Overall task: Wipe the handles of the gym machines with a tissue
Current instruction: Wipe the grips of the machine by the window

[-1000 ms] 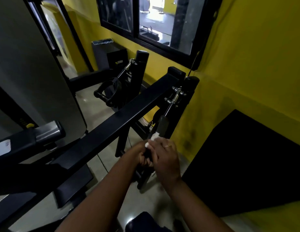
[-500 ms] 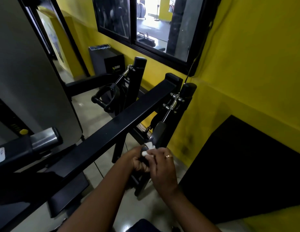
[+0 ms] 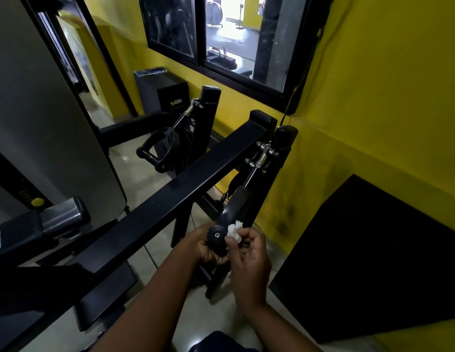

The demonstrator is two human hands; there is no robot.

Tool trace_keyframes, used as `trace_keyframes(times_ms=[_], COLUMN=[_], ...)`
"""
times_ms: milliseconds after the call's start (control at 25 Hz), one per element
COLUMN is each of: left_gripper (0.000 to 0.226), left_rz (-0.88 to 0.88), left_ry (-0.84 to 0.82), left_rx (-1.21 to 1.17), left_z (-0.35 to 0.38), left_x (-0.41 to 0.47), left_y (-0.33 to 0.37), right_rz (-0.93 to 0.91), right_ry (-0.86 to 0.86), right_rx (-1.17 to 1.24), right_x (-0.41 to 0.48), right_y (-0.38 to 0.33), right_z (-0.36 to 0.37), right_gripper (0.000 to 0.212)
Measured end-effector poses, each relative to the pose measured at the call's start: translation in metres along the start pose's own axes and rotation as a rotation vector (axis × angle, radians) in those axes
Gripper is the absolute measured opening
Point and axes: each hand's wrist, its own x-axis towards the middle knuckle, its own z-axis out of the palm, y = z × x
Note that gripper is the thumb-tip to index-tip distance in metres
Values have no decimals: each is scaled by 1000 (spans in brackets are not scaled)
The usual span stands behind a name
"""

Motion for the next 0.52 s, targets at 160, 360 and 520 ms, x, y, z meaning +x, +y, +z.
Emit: trace_keyframes(times_ms=[160,360,520], left_gripper=[37,33,18], left_rz=[-12,178,225], left_ry=[35,17,31], left_rx=[-132,-288,-195], left_z=[0,-16,-9], left_x=[-6,-5,-18], left_y=[-2,4,2], right_rz=[-129,-655,-737], right_ry=[55,-313,-175], right_rx=[-249,-533,-666], right_x=[56,19,65], right_y=[9,24,21], right_z=[5,16,12], right_gripper=[15,22,28])
